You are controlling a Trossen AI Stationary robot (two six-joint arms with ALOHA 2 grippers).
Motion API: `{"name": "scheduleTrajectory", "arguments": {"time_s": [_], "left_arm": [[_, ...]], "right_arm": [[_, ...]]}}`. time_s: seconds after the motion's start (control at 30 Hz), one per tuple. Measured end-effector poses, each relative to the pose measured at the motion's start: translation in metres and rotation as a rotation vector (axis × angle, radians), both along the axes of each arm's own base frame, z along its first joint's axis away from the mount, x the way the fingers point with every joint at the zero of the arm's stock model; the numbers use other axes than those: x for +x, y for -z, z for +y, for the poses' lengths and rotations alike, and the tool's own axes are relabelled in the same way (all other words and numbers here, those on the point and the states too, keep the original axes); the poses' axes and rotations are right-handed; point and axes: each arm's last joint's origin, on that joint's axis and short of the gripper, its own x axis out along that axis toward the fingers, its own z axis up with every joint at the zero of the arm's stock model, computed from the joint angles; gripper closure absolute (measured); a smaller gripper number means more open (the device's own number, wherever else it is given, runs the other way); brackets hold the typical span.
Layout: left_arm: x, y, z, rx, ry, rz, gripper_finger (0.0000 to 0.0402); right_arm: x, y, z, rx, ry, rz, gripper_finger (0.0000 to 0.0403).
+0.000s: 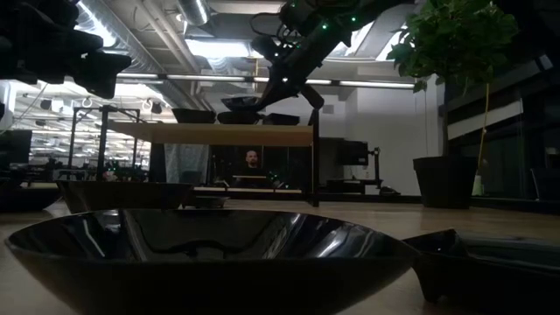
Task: Pick & Place Mini shaped plates
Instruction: Stack the leaf shaped plate on top of the leaf shaped plates on the shelf, then stack the square plate on top of the square plates on the shelf
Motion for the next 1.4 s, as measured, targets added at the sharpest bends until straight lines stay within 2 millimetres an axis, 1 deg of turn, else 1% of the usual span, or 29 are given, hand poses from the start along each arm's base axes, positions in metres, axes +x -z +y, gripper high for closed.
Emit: {"name": "scheduleTrajectory", "arguments": {"time_s": [0.57, 0.7, 1.03, 1.23, 1.4], "left_arm": [[0.0, 0.0, 0.0, 0.0, 0.0, 0.0, 0.0194], [0.0, 0.0, 0.0, 0.0, 0.0, 0.0, 0.0194], [0.0, 0.0, 0.0, 0.0, 0.0, 0.0, 0.0194], [0.0, 0.0, 0.0, 0.0, 0.0, 0.0, 0.0194], [0.0, 0.0, 0.0, 0.0, 0.0, 0.0, 0.0194]], "right_arm": [[0.0004, 0.0, 0.0003, 0.024, 0.01, -0.014, 0.0376], [0.0003, 0.0, 0.0002, 0.021, 0.008, -0.013, 0.0354], [-0.0018, 0.0001, -0.0047, 0.047, -0.008, -0.023, 0.0272], [-0.0014, 0.0, -0.0038, 0.07, -0.047, -0.033, 0.0242], [-0.0007, 0.0, -0.0019, 0.067, -0.119, -0.033, 0.0225]]}}
